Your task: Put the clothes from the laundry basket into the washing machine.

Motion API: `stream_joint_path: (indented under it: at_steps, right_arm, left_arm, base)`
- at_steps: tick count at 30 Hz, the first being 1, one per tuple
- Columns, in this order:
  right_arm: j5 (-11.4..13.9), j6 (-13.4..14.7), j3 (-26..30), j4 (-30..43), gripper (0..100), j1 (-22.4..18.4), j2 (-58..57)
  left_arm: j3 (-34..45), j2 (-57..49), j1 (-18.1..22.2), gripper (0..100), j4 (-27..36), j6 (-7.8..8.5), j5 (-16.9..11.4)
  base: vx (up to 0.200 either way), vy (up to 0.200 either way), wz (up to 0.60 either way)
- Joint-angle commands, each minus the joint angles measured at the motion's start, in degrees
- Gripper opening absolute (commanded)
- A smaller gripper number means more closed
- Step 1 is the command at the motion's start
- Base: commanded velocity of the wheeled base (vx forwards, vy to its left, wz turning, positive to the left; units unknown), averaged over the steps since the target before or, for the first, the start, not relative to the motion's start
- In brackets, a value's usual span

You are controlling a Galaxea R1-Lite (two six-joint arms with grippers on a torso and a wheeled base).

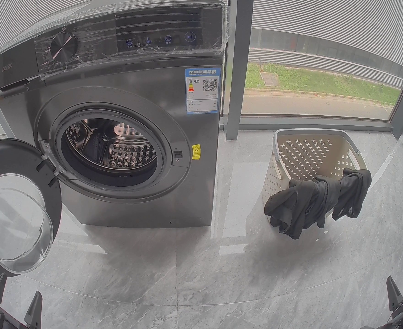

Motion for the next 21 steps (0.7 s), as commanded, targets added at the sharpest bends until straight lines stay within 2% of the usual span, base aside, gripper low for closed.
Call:
stream_joint_path:
  at_steps: [1,5,11,21]
  right_arm:
    - [0.1,0.0,0.7,0.0,100,0.0,-0.3]
    - [0.1,-0.1,0.7,0.0,100,0.0,-0.3]
    - [0.1,-0.1,0.7,0.0,100,0.0,-0.3]
    - [0.1,-0.1,0.7,0.0,100,0.0,-0.3]
  left_arm:
    - [0.9,-1.0,0.0,100,0.1,-0.11,0.0]
    - [0.9,-1.0,0.0,100,0.1,-0.11,0.0]
    - [0.9,-1.0,0.0,100,0.1,-0.02,0.0]
    - [0.9,-1.0,0.0,100,0.1,-0.19,0.0]
  base:
    - [0.200,0.000,0.00]
    - [0.200,0.000,0.00]
    - [0.000,0.000,0.00]
    - [0.000,-0.200,0.00]
